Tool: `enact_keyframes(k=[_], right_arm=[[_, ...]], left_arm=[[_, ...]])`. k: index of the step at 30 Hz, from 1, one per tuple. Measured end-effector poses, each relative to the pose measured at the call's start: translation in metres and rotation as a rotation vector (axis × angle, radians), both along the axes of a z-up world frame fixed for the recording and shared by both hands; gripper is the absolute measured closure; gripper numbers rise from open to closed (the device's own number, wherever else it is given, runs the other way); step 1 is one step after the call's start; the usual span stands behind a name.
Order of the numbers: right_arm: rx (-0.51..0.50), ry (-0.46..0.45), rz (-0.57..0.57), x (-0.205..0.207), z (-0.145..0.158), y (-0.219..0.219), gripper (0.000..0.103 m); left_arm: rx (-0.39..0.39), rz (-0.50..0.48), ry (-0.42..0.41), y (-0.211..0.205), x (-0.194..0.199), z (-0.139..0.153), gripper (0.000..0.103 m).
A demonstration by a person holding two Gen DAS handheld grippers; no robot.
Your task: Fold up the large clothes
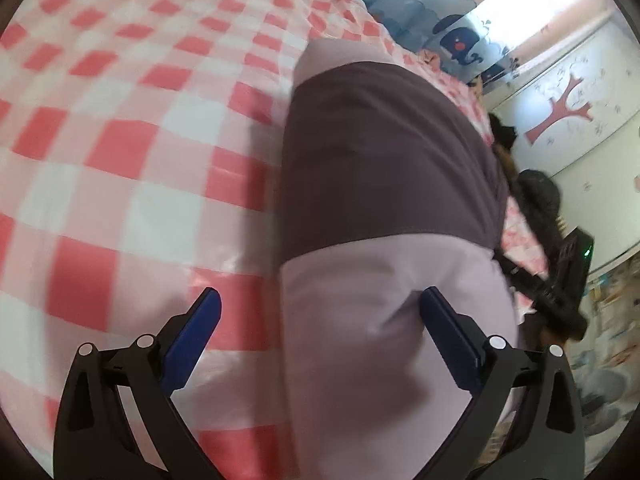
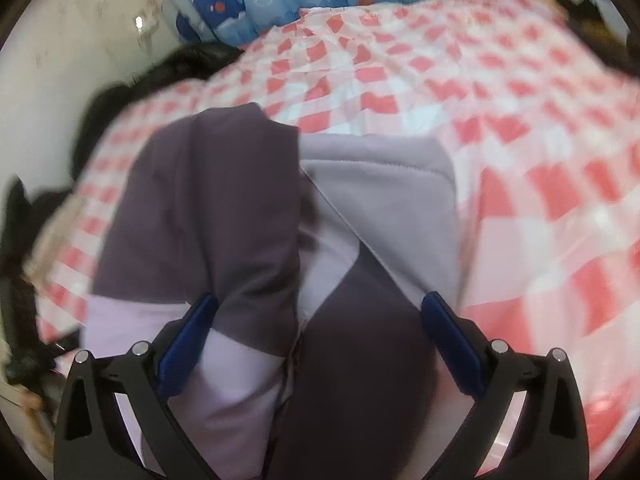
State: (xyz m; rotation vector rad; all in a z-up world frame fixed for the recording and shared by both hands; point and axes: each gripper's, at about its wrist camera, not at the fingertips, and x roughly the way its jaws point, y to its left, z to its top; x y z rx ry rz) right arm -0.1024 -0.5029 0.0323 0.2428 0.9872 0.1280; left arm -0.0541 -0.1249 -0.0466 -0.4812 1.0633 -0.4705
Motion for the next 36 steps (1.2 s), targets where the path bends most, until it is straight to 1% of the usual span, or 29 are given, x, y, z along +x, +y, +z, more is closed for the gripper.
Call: enact_keyframes(k=[1,2,3,4,5,7,8,10,13,14,15,17,18,19,20,21,22,23,24,25,26,28,29,31,32,33,34,35,36], right_arm=[[-0.033,-0.006,-0.007,-0.001,0.001,0.002,0.007],[-0.039,-0.009,-0.014,-0.002,-0.001,0.002,0.007],[-0.023,-0.010,-0.028,-0.003,-0.005,0.001,0.007],[0.022,-0.012,-0.046,-0.003,-0.013,-0.004,0.006],[0.060,-0.015,-0.058,-0.004,-0.020,-0.009,0.006],[0.209,-0.023,-0.098,-0.007,-0.038,-0.024,0.006],[0.248,-0.034,-0.113,-0.009,-0.043,-0.029,0.006],[0.294,-0.056,-0.134,-0.013,-0.046,-0.032,0.005],[0.361,-0.093,-0.152,-0.018,-0.045,-0.031,0.005],[0.381,-0.106,-0.152,-0.020,-0.043,-0.029,0.005],[0.405,-0.120,-0.146,-0.021,-0.041,-0.024,0.005],[0.481,-0.147,-0.111,-0.019,-0.040,-0.009,0.005],[0.512,-0.156,-0.092,-0.017,-0.041,-0.002,0.005],[0.546,-0.159,-0.068,-0.014,-0.043,0.007,0.005],[0.559,-0.129,-0.026,-0.004,-0.049,0.024,0.005],[0.543,-0.099,0.000,0.003,-0.050,0.033,0.005],[0.499,-0.044,0.038,0.015,-0.050,0.045,0.005],[0.467,-0.022,0.052,0.020,-0.046,0.049,0.005],[0.444,-0.001,0.065,0.025,-0.037,0.049,0.005],[0.445,0.000,0.067,0.024,-0.031,0.048,0.005],[0.429,-0.019,0.062,0.023,-0.016,0.044,0.005],[0.362,-0.103,0.044,0.020,0.017,0.036,0.005],[0.333,-0.126,0.043,0.021,0.027,0.035,0.005],[0.231,-0.117,0.051,0.032,0.039,0.044,0.005],[0.177,-0.080,0.067,0.040,0.034,0.053,0.005],[0.055,0.020,0.090,0.052,0.019,0.068,0.005],[-0.020,0.095,0.143,0.060,-0.001,0.080,0.005],[0.016,0.116,0.149,0.063,-0.012,0.077,0.005],[0.118,0.149,0.110,0.060,-0.017,0.064,0.005]], left_arm=[[-0.044,-0.023,0.033,-0.005,0.007,-0.006,0.007],[-0.096,-0.048,0.074,-0.010,0.014,-0.014,0.007],[-0.133,-0.068,0.100,-0.014,0.020,-0.018,0.007],[-0.167,-0.093,0.129,-0.020,0.026,-0.024,0.006],[-0.162,-0.103,0.131,-0.027,0.031,-0.026,0.006],[-0.095,-0.131,0.096,-0.044,0.032,-0.018,0.006],[-0.073,-0.138,0.077,-0.049,0.031,-0.013,0.006],[-0.011,-0.163,0.006,-0.059,0.025,0.001,0.007],[0.055,-0.174,-0.094,-0.062,0.009,0.022,0.009],[0.069,-0.174,-0.119,-0.060,0.005,0.031,0.009],[0.106,-0.163,-0.166,-0.054,-0.003,0.044,0.009],[0.149,-0.140,-0.215,-0.041,-0.012,0.064,0.009],[0.187,-0.120,-0.232,-0.029,-0.016,0.072,0.009],[0.206,-0.111,-0.223,-0.021,-0.018,0.077,0.009],[0.225,-0.099,-0.167,-0.009,-0.011,0.070,0.009],[0.210,-0.089,-0.105,0.001,-0.002,0.061,0.009],[0.180,-0.072,-0.051,0.013,0.007,0.050,0.009],[0.165,-0.054,-0.012,0.021,0.014,0.038,0.009],[0.174,-0.044,-0.005,0.024,0.017,0.033,0.009],[0.185,-0.039,-0.013,0.025,0.014,0.031,0.008],[0.200,-0.038,-0.034,0.024,0.015,0.030,0.008],[0.232,-0.046,-0.063,0.016,0.014,0.031,0.007],[0.256,-0.051,-0.070,0.011,0.014,0.031,0.007],[0.276,-0.060,-0.074,0.002,0.014,0.033,0.007],[0.278,-0.063,-0.073,0.003,0.011,0.032,0.007],[0.271,-0.073,-0.063,0.004,0.012,0.033,0.007],[0.257,-0.079,-0.050,0.011,0.011,0.033,0.007],[0.237,-0.085,-0.032,0.013,0.013,0.032,0.007],[0.202,-0.093,0.001,0.019,0.017,0.030,0.007]])
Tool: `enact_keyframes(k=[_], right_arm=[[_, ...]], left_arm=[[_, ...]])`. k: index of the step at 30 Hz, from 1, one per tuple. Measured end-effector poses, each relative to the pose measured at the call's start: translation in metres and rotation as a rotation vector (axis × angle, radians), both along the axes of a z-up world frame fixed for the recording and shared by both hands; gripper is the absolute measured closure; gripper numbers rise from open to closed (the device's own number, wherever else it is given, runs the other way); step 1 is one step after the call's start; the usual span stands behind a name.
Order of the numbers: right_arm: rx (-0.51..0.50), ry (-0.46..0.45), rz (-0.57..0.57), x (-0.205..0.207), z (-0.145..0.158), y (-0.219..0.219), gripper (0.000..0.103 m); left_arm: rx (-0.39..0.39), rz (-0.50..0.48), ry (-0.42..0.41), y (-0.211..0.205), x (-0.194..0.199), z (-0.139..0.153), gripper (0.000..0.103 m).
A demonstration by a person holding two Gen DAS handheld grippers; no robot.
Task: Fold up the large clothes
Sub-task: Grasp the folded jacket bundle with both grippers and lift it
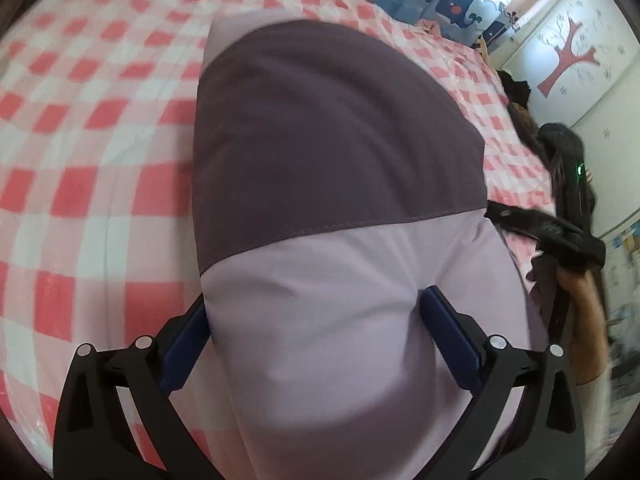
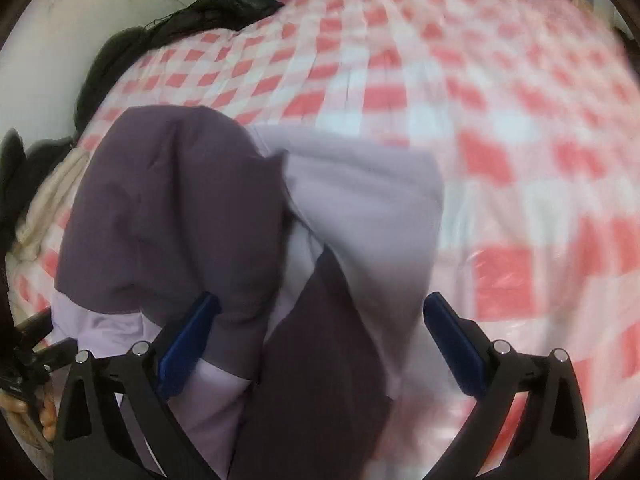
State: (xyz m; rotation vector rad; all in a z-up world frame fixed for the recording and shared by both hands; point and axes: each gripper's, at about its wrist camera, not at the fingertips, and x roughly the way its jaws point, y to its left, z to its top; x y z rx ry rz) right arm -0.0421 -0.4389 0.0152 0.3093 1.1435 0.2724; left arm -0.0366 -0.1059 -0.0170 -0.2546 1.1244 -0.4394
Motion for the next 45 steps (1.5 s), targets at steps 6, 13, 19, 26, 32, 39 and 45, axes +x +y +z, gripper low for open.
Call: enact_keyframes(k=[6,13,19,26,32,39,45], right_arm=[[0.291,0.132,-0.014,-0.049,-0.005,-0.034,0.005],[0.653,0.324,-0.015,-0.074,-0.063,-0.032,0.005],[0.871,0.276,0.009,-0.076,-0.062,-0.009,0.005],[0.899,0.228,0.177,-0.086,-0.031,0.019,0.005],[0.897,0.227,0.047,-0.089,-0.047,-0.012,0.005],[0.553,-0.115,0.006,-0.076,0.051,-0.013,0.005],[0.471,0.112,-0.090,-0.048,0.002,-0.004,0.005]], left_arm=[[-0.036,-0.032,0.072,0.009,0.007,-0.010,0.006],[-0.005,-0.013,0.066,0.003,0.000,-0.008,0.007],[0.125,-0.134,-0.032,-0.016,-0.038,0.034,0.007],[0.162,-0.314,-0.159,-0.039,-0.103,0.072,0.007],[0.078,-0.006,-0.110,0.043,-0.058,0.058,0.007],[-0.172,0.126,0.097,0.094,-0.008,-0.020,0.007],[-0.367,-0.021,0.178,0.069,-0.001,-0.045,0.007]])
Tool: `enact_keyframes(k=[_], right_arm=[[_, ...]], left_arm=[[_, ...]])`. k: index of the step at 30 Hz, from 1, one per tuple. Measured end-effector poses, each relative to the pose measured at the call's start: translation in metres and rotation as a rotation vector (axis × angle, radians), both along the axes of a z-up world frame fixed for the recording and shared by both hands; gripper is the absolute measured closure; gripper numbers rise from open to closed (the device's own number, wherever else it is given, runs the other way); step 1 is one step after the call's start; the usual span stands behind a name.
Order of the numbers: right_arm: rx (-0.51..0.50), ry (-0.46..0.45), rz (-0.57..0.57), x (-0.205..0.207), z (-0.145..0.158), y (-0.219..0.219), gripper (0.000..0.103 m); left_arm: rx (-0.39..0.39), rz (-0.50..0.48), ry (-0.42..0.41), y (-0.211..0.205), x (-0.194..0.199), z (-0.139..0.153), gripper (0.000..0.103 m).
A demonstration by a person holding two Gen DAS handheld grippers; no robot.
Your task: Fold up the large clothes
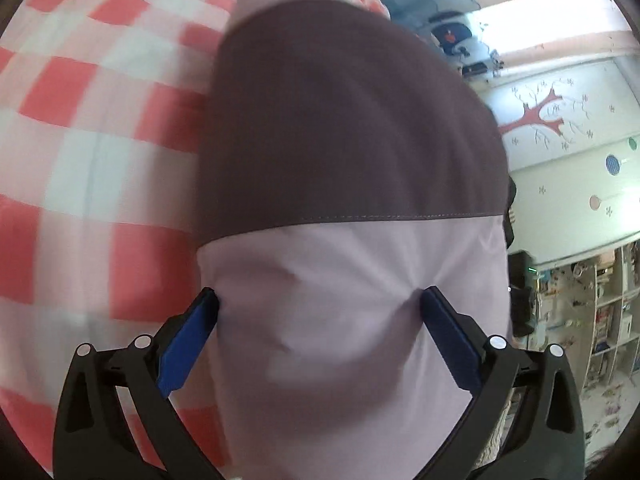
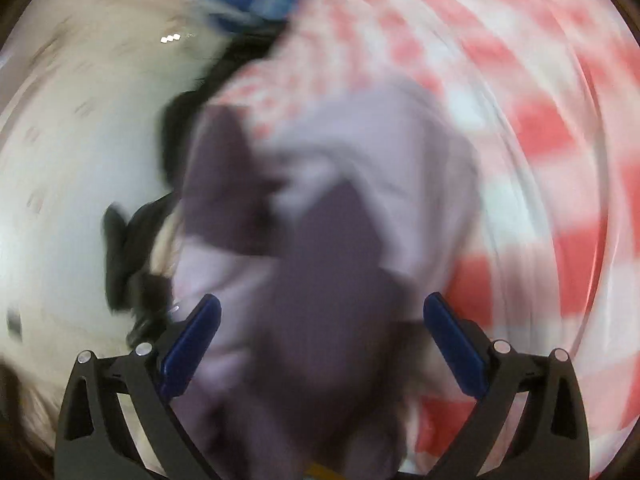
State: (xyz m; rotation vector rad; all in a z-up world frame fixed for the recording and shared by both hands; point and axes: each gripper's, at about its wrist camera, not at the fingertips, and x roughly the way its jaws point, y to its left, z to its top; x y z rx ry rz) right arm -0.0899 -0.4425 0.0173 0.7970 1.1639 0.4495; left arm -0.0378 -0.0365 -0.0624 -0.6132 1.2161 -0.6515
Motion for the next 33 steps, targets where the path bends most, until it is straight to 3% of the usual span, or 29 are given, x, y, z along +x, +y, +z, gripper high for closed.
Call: enact_keyframes(k=[3,4,6,10,12,15,17,18,20,21,22,24,26,29,30,31,33], right_arm=[[0.241,0.100,0.019,-0.016,-0.056,-0.002,0.005],[0.278,0.099,0.020,-0.017,-0.066,0.005,0.005],[0.326,0.071,0.030,-0.015,-0.067,0.016,0.004],[0.479,-0.016,0.100,-0.012,-0.042,0.029,0.004],[0.496,-0.033,0.153,-0.013,-0.033,0.036,0.005],[0.355,0.067,0.197,-0.012,-0.057,0.039,0.005],[0.228,0.123,0.132,-0.019,-0.073,0.021,0.006],[0.234,0.099,0.090,-0.025,-0.070,0.011,0.006],[0.107,-0.039,0.003,-0.037,-0.033,-0.002,0.006],[0.095,-0.128,0.004,-0.039,-0.008,0.001,0.006],[0.097,-0.180,0.021,-0.040,0.011,0.007,0.006],[-0.001,-0.298,0.097,-0.033,0.061,0.042,0.006],[-0.114,-0.323,0.200,-0.025,0.081,0.079,0.006],[-0.421,-0.226,0.244,-0.003,0.039,0.113,0.006],[-0.398,-0.195,0.244,-0.002,0.020,0.102,0.006],[-0.292,-0.137,0.195,0.002,0.000,0.080,0.006],[-0.283,-0.134,0.153,-0.021,-0.009,0.054,0.006]], left_arm=[[0.111,-0.057,-0.071,-0.025,-0.008,0.017,0.007],[0.156,-0.074,-0.108,-0.034,-0.013,0.026,0.007],[0.271,-0.095,-0.187,-0.051,-0.028,0.046,0.007],[0.320,-0.094,-0.270,-0.051,-0.060,0.088,0.007],[0.378,-0.092,-0.257,-0.048,-0.076,0.094,0.007],[0.457,-0.105,-0.158,-0.049,-0.083,0.062,0.007],[0.441,-0.072,-0.145,-0.043,-0.086,0.045,0.006],[0.440,-0.069,-0.151,-0.044,-0.085,0.046,0.006],[0.449,-0.063,-0.164,-0.046,-0.086,0.048,0.006],[0.467,-0.062,-0.170,-0.050,-0.086,0.049,0.006],[0.480,-0.061,-0.172,-0.053,-0.087,0.050,0.006],[0.492,-0.056,-0.177,-0.058,-0.091,0.054,0.006],[0.505,-0.041,-0.189,-0.061,-0.093,0.058,0.006],[0.481,-0.025,-0.210,-0.060,-0.106,0.068,0.007],[0.477,-0.019,-0.222,-0.057,-0.111,0.072,0.007],[0.459,-0.010,-0.231,-0.053,-0.115,0.076,0.007],[0.430,-0.002,-0.235,-0.046,-0.119,0.080,0.007]])
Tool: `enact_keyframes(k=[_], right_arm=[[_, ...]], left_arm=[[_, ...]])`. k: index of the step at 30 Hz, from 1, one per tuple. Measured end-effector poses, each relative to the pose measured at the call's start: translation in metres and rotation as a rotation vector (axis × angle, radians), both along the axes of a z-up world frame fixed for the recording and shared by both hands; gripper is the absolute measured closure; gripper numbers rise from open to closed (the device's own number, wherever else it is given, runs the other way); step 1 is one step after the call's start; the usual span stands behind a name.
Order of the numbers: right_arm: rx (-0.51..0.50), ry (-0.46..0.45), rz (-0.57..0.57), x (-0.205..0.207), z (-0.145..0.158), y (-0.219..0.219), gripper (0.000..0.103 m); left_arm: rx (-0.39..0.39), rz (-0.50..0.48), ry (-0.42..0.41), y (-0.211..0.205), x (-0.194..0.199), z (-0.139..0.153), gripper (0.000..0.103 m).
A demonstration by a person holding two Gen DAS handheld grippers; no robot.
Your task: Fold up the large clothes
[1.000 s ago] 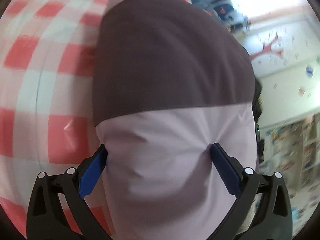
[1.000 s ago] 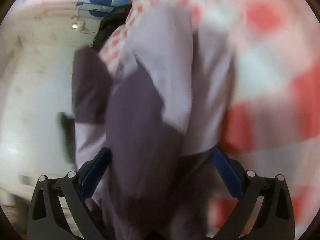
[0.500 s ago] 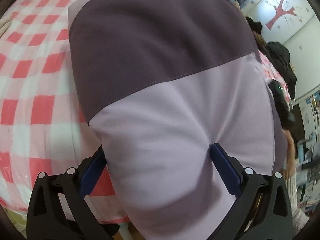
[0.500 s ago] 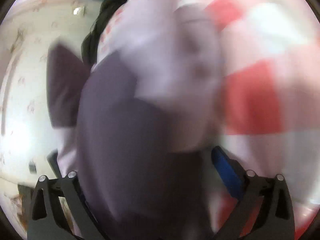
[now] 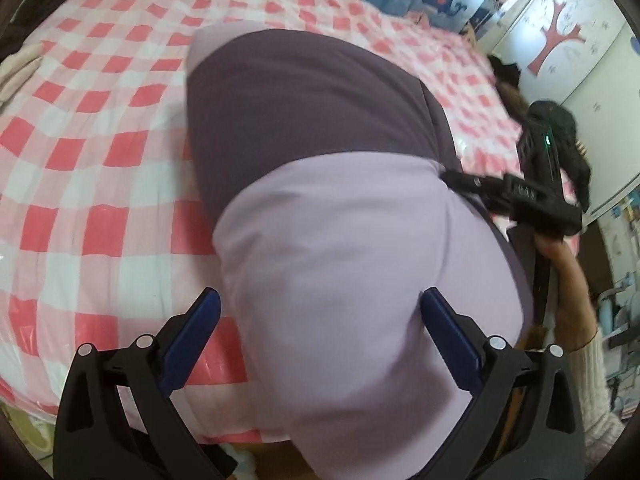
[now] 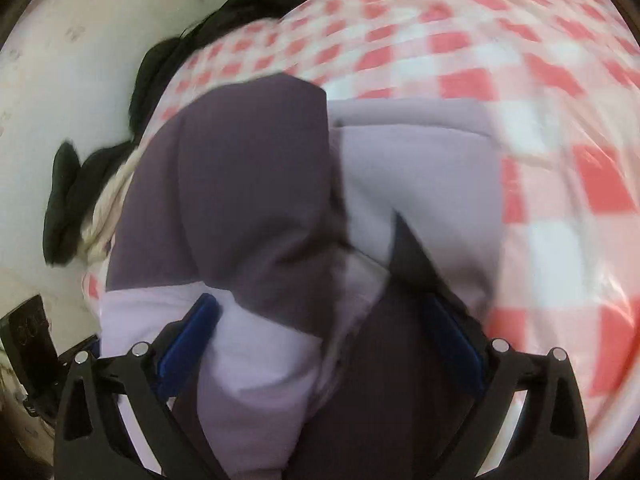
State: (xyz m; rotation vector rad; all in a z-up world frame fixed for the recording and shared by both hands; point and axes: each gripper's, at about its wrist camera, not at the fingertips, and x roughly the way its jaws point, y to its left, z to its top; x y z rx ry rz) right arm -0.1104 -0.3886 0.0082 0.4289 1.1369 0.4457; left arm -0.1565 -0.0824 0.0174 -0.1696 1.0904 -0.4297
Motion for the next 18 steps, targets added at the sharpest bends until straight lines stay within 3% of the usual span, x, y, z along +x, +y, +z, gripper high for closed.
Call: enact_keyframes(k=[3,4,5,7,9,11,13,16,18], right_arm=[[-0.018,-0.019,-0.029,-0.025,0.025,-0.013,0.007],[-0.042,-0.034,-0.033,-0.034,0.033,-0.016,0.007],[-0.086,-0.044,-0.041,-0.033,0.037,-0.016,0.007],[-0.138,-0.034,-0.044,-0.036,0.042,-0.011,0.007],[-0.153,0.023,-0.049,-0.029,0.027,-0.009,0.007],[0.033,0.131,-0.072,-0.019,-0.006,-0.016,0.007],[0.339,0.250,-0.087,-0.018,-0.043,-0.026,0.006],[0.486,0.220,-0.064,-0.021,-0.053,-0.018,0.005],[0.518,0.180,-0.029,-0.021,-0.044,-0.007,0.005]], left_arm=[[-0.086,0.060,0.018,0.024,0.018,-0.013,0.007],[-0.133,0.080,0.045,0.031,0.026,-0.021,0.007],[-0.236,0.094,0.101,0.038,0.035,-0.035,0.007],[-0.322,0.092,0.153,0.040,0.044,-0.053,0.006],[-0.318,0.090,0.129,0.036,0.044,-0.057,0.006],[-0.315,0.092,0.123,0.033,0.044,-0.056,0.006],[-0.284,0.088,0.093,0.029,0.041,-0.049,0.007],[-0.124,0.060,-0.062,0.004,0.026,-0.021,0.007],[-0.071,0.058,-0.127,-0.002,0.024,-0.005,0.007]])
